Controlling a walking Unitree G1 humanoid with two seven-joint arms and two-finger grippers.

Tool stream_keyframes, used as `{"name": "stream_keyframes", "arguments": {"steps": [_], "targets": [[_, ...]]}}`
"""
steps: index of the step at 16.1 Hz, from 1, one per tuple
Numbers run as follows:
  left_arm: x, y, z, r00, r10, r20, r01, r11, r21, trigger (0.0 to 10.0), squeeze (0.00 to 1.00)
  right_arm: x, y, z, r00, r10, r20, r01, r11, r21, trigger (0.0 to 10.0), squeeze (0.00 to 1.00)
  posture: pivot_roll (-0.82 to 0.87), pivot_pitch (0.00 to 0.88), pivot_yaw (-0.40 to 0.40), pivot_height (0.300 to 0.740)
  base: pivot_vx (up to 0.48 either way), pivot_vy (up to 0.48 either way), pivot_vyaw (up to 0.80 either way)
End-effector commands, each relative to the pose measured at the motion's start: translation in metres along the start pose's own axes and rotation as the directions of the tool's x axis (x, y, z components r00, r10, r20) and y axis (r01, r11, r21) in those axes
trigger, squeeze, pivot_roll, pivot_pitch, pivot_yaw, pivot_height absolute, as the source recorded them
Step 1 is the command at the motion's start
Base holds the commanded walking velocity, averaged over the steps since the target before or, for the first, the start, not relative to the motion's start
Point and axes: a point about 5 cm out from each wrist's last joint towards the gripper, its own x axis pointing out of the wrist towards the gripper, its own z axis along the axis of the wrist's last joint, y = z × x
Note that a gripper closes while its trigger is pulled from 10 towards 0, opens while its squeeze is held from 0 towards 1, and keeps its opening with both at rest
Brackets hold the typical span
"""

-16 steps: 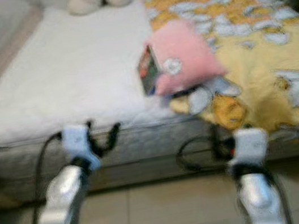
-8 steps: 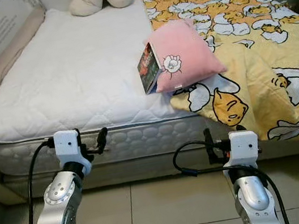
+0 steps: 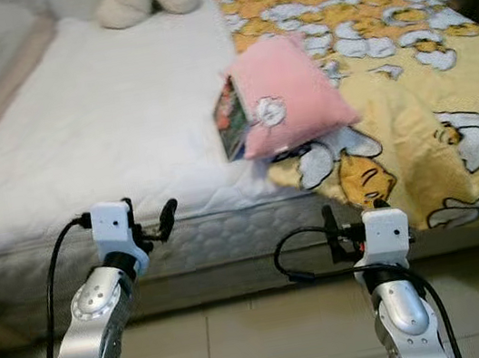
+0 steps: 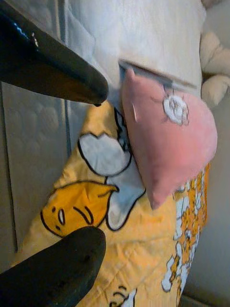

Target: Clean up the room

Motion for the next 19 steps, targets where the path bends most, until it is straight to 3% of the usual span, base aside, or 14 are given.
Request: {"name": "stream_keyframes", "arguments": {"steps": [1, 13, 19], "targets": [[0.0030, -0.0035, 0.0029, 1.000, -0.021, 0.010, 0.021, 1.000, 0.009, 10.0, 0.00, 0.0023, 0.0001, 0.0010, 1.000, 0.011, -0.001, -0.011, 1.000, -0.007, 10.0, 0.00, -0.15, 0.000, 0.069, 0.732, 0.401, -0.262, 0.00], [0.0096, -0.0102, 0.0109, 0.995, -0.085, 0.049, 0.084, 0.996, 0.014, 10.0, 0.00, 0.0039, 0.0034, -0.0031, 1.000, 0.031, -0.005, -0.031, 0.999, -0.015, 10.0, 0.00, -0.15, 0.000, 0.080, 0.732, 0.402, -0.258, 0.00], [0.0125, -0.0077, 0.0112, 0.997, -0.061, 0.047, 0.061, 0.998, 0.008, 10.0, 0.00, 0.0023, 0.0034, -0.0029, 0.999, 0.034, -0.002, -0.034, 0.999, -0.019, 10.0, 0.00, -0.15, 0.000, 0.072, 0.732, 0.402, -0.257, 0.00]]}}
